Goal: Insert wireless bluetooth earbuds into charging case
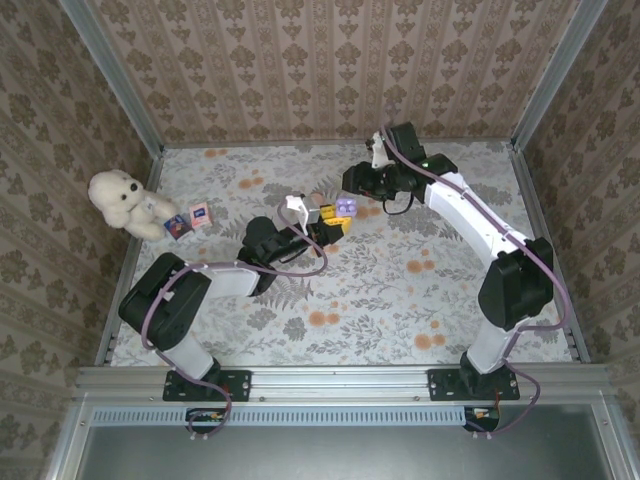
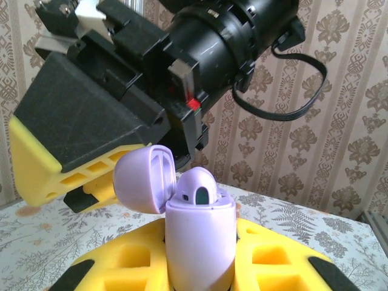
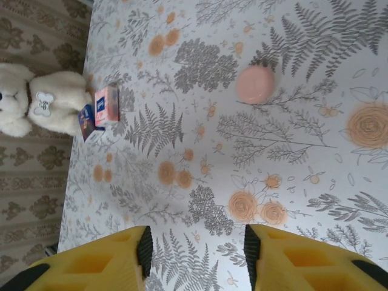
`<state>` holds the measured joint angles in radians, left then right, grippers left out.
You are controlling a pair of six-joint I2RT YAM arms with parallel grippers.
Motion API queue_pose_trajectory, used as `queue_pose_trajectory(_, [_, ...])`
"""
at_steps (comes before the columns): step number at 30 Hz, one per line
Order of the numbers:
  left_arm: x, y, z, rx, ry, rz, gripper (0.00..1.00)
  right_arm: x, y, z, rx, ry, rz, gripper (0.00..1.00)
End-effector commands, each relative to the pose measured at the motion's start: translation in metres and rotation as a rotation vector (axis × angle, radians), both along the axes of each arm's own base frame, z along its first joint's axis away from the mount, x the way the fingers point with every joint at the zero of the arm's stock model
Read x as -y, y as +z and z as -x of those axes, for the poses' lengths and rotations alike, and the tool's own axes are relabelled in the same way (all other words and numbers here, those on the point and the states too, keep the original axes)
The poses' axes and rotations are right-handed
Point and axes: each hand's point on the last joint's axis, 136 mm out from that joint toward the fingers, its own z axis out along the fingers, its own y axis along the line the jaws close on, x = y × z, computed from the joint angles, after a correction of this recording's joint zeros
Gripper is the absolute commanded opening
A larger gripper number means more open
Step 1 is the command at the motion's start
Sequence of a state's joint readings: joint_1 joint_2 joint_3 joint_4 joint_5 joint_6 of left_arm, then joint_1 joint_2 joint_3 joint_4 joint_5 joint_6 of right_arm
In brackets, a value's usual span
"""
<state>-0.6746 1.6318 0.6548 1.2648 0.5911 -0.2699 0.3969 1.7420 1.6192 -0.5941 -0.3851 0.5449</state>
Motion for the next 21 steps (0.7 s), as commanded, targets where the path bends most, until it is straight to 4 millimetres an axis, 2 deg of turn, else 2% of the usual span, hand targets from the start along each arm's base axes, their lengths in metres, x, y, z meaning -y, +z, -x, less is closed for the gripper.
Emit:
queue_pose_trajectory(1, [0.003, 0.009, -0.001, 0.009, -0.008, 0.029, 0.0, 0.0, 0.008, 0.028, 0.003, 0.05, 0.003, 0.45])
queue_pose_trajectory(8, [0.001, 0.01, -0.012, -0.007, 0.029, 0.04, 0.0, 0.016, 0.008, 0.06, 0.024, 0.026, 0.003, 0.43])
queue_pose_trajectory(13, [-0.001, 0.007, -0.016, -0.028, 0.05, 0.041, 0.0, 0.038, 0.009, 0.058, 0.047, -0.072, 0.0, 0.43])
queue_pose_trajectory(15, [-0.003, 0.003, -0.019, -0.057, 0.066, 0.041, 0.0, 0.049, 0.006, 0.055, 0.041, -0.122, 0.011, 0.48])
queue_pose_trajectory(19, [-0.002, -0.016, -0.038, -0.245, 0.11, 0.023, 0.0, 0.071, -0.007, 0.05, 0.021, -0.219, 0.053, 0.54])
queue_pose_trajectory(21, [0.001, -0.033, -0.048, -0.397, 0.138, 0.002, 0.0, 0.082, -0.017, 0.049, 0.007, -0.268, 0.084, 0.57])
